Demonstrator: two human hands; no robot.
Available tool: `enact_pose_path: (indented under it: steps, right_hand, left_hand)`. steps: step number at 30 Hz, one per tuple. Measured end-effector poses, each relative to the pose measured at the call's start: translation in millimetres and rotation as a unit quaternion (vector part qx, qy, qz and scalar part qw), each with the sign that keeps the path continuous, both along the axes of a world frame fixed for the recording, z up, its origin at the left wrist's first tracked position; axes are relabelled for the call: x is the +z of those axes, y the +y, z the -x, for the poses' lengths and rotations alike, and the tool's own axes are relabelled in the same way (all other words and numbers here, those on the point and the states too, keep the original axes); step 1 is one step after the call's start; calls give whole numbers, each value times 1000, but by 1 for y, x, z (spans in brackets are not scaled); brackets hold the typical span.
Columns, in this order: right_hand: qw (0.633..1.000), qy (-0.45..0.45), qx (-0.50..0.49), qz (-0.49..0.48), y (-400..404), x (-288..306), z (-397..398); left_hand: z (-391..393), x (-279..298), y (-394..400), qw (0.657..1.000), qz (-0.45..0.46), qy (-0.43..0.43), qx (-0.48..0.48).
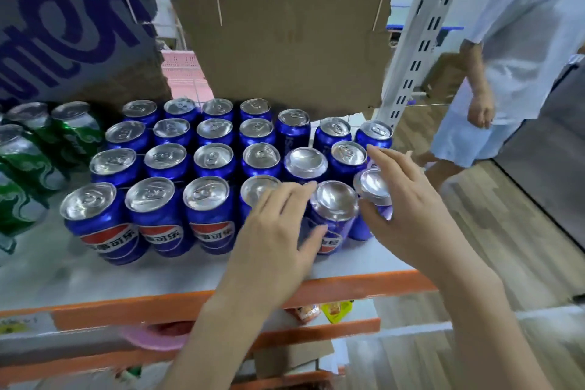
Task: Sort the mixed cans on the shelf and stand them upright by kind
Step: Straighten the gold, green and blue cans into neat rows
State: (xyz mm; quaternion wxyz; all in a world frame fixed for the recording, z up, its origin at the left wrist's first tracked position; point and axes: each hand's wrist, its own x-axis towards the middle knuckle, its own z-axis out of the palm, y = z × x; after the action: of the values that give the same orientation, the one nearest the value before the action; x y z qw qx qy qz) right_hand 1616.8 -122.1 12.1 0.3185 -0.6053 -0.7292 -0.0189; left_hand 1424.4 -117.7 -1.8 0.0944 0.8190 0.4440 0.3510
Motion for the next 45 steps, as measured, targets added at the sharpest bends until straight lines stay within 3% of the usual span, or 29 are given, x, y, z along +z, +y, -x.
enact_pose_path:
  steps: [6,10,14,17,22,28,34,38,40,45]
  right_hand:
    - [986,120,68,97,-2,-27,-32]
    - [971,207,79,87,9,-48,-37]
    - [921,345,120,133,16,-66,-43]
    - [914,336,142,177,17,-76,-51]
    - [888,367,135,241,23,-86,-59]
    - [878,408,119,218,16,-82,-70]
    - [898,396,101,162,6,-61,-90]
    - [864,455,136,166,-3,-47,-93]
    - [889,404,149,157,-5,-40,-91]
    - [953,170,201,148,0,-26,-78]
  left_hand:
    - [-47,-23,-4,994,69,-52,73]
    - [-63,-45,-10,976,152,-101,121]
    - [-69,-70,-9,950,197,-147,193]
    - [-71,-81,-7,951,214,-77,211]
    - [-73,-80,-7,945,203,-120,228]
    - [-61,-45,-28,948,122,-191,224]
    - [-45,6,-33,960,82,-152,223]
    - [-43,29,-30,980,96,-80,158]
    - [-43,30,-28,989,118,-30,89]
    - [-53,25,-17,982,180,56,-16]
